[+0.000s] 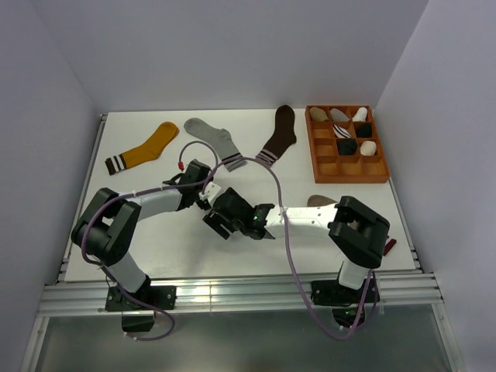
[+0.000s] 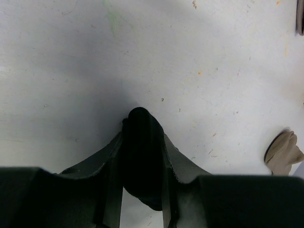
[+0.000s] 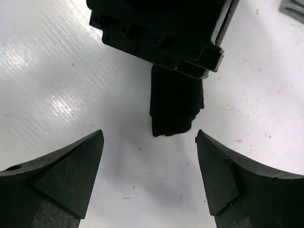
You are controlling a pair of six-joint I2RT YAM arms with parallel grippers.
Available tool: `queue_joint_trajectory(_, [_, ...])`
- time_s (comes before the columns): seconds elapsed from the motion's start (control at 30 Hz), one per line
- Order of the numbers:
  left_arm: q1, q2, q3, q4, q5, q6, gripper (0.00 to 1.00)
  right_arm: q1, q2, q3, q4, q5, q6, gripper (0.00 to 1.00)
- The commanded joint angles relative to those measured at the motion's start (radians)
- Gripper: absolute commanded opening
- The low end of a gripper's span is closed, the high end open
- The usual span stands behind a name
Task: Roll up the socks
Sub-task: Roll the sock at the center of the board, then pick up the sock at the center of the board.
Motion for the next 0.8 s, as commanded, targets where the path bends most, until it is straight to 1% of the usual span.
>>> queue_joint_trajectory(0.0, [0.000, 0.037, 0.013, -0.154, 0.007, 0.060, 0.04, 0.027, 0.023, -0.027, 0.111, 0.162, -0.044, 0.84])
queue_joint_trajectory(0.1, [-0.002, 0.039, 0.025, -0.170, 0.026, 0.065, 0.05, 0.047, 0.040, -0.049, 0.188, 0.212, -0.061, 0.84])
queue_joint_trajectory(0.23, [-0.002, 0.048, 0.045, -0.194, 0.044, 0.071, 0.05, 0.052, 0.080, -0.061, 0.260, 0.238, -0.081, 0.83])
queue_joint_trajectory(0.37, [-0.002, 0.055, 0.048, -0.204, 0.067, 0.068, 0.05, 0.058, 0.097, -0.095, 0.381, 0.262, -0.083, 0.84])
queue_joint_trajectory(0.6, [-0.002, 0.052, 0.047, -0.216, 0.070, 0.068, 0.05, 0.058, 0.183, -0.092, 0.437, 0.268, -0.078, 0.82])
queue_joint_trajectory(0.63, [-0.002, 0.052, 0.047, -0.219, 0.072, 0.069, 0.05, 0.058, 0.198, -0.089, 0.437, 0.265, -0.083, 0.81])
queue_joint_trajectory(0.67, [-0.002, 0.054, 0.047, -0.220, 0.072, 0.069, 0.05, 0.058, 0.207, -0.084, 0.424, 0.266, -0.083, 0.76])
queue_joint_trajectory(0.73, [-0.002, 0.055, 0.048, -0.223, 0.072, 0.072, 0.05, 0.060, 0.230, -0.072, 0.418, 0.272, -0.089, 0.72])
queue_joint_trajectory(0.77, [-0.002, 0.055, 0.048, -0.225, 0.072, 0.071, 0.05, 0.057, 0.234, -0.069, 0.408, 0.274, -0.087, 0.65])
